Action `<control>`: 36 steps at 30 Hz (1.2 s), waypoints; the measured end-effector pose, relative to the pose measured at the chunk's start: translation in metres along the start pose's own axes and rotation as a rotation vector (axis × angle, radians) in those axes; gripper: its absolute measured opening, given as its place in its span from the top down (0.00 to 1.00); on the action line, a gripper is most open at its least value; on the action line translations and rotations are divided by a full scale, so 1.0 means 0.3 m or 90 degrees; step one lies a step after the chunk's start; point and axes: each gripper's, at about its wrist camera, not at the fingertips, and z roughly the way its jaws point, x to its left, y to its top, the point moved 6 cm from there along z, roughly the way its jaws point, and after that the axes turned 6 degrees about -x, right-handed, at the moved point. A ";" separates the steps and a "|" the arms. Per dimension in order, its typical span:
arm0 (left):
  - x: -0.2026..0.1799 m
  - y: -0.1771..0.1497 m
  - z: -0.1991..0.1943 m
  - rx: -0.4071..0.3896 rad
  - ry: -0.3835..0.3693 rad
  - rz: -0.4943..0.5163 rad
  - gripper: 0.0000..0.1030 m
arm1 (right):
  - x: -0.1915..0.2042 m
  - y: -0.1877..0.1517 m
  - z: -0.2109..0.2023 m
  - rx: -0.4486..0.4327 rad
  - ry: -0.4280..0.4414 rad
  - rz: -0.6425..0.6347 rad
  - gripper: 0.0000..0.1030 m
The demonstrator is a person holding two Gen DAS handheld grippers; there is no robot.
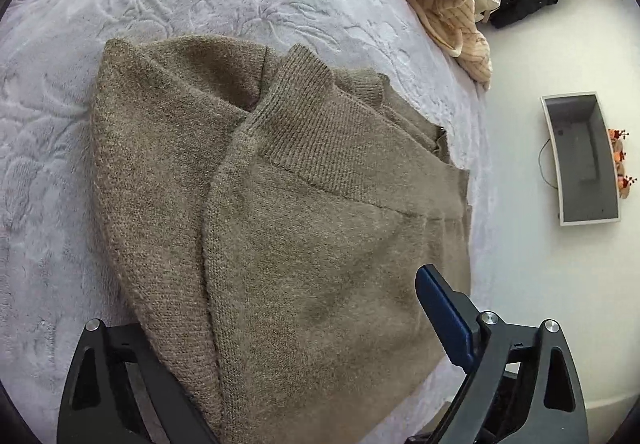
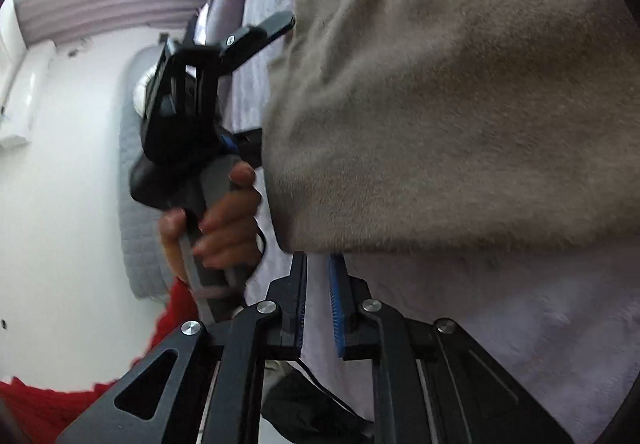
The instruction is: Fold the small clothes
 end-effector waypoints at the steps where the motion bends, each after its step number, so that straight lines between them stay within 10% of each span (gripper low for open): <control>1: 0.003 -0.001 0.004 0.002 0.006 0.000 0.08 | 0.001 0.002 -0.023 -0.001 -0.029 -0.032 0.70; 5: 0.005 -0.002 0.013 -0.001 0.048 0.016 0.18 | -0.018 0.104 -0.136 -0.082 -0.160 -0.138 0.68; 11: -0.007 0.003 0.037 -0.011 0.130 0.039 0.74 | -0.255 0.228 -0.141 -0.089 -0.182 -0.046 0.95; 28: -0.609 0.038 0.036 -0.059 0.025 0.149 0.79 | -0.293 0.193 -0.322 -0.165 -0.007 0.017 0.88; 36: -0.914 -0.039 0.319 0.007 0.099 0.309 0.81 | -0.406 0.224 -0.511 -0.244 -0.010 0.054 0.88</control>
